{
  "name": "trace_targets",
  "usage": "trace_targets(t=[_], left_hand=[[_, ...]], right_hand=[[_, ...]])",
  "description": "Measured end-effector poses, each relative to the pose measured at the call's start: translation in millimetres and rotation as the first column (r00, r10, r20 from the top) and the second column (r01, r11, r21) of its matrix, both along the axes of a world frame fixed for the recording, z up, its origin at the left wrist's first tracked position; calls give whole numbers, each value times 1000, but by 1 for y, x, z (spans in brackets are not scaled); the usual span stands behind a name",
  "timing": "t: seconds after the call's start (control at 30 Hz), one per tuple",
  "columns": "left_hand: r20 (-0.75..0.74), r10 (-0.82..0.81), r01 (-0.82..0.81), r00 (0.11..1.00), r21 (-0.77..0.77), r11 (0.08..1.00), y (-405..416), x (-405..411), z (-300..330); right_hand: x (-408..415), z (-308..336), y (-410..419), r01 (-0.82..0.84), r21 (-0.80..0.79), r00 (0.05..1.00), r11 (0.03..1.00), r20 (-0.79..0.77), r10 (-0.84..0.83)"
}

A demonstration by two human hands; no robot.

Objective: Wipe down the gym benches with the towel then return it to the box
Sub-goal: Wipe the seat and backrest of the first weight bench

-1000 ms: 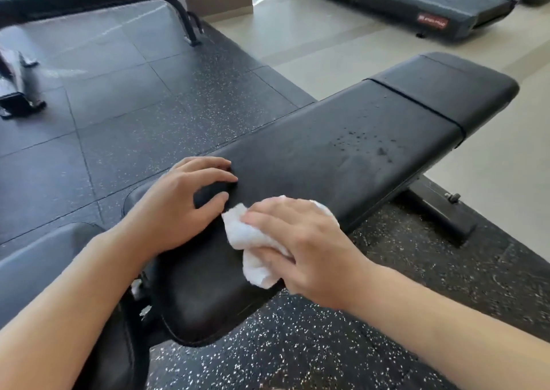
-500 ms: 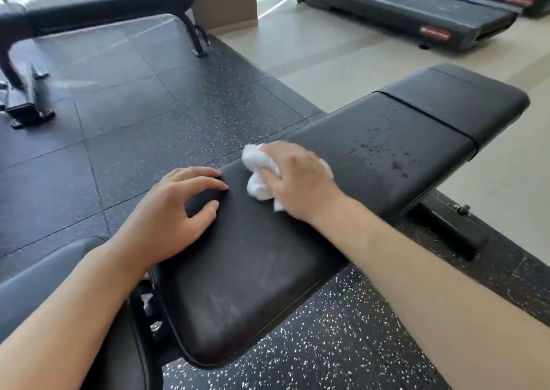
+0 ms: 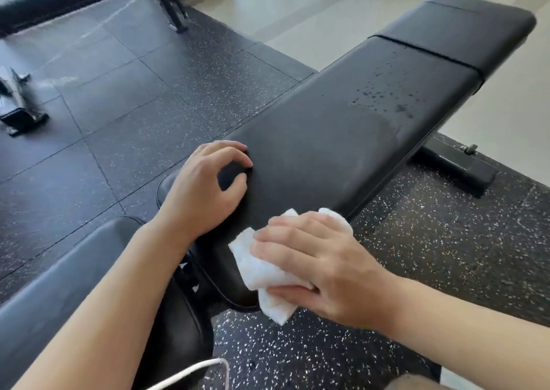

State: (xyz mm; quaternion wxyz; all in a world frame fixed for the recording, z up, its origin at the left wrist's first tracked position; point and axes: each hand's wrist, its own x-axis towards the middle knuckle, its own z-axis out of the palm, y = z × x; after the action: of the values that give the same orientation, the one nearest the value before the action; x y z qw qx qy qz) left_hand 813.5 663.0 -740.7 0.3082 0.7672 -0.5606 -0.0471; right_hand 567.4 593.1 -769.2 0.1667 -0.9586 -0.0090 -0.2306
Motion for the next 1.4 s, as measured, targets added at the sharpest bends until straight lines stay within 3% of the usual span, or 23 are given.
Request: trace_targets(t=[0.2, 0.43, 0.73, 1.0, 1.13, 1.27, 1.4], left_hand=[[-5, -11, 11, 1000, -19, 1000, -2, -2, -2], [23, -4, 4, 1000, -22, 1000, -4, -4, -1], [48, 21, -19, 999, -37, 999, -7, -10, -1], [93, 45, -40, 995, -55, 998, -8, -17, -3], [74, 27, -22, 997, -60, 998, -6, -13, -4], [67, 11, -7, 998, -51, 999, -6, -8, -6], [59, 9, -6, 998, -50, 999, -8, -6, -5]], right_hand=[[3, 1, -11, -245, -96, 969, 965, -17, 245], [-31, 11, -95, -122, -61, 989, 991, -94, 116], [-33, 19, -84, -5, 68, 993, 998, -114, 13], [-7, 15, -31, -163, 7, 977, 987, -141, 163], [-13, 15, -55, -222, -4, 969, 975, -107, 221], [-37, 20, -109, -19, 62, 996, 998, -85, 25], [-40, 15, -110, 17, 90, 999, 996, -51, -13]])
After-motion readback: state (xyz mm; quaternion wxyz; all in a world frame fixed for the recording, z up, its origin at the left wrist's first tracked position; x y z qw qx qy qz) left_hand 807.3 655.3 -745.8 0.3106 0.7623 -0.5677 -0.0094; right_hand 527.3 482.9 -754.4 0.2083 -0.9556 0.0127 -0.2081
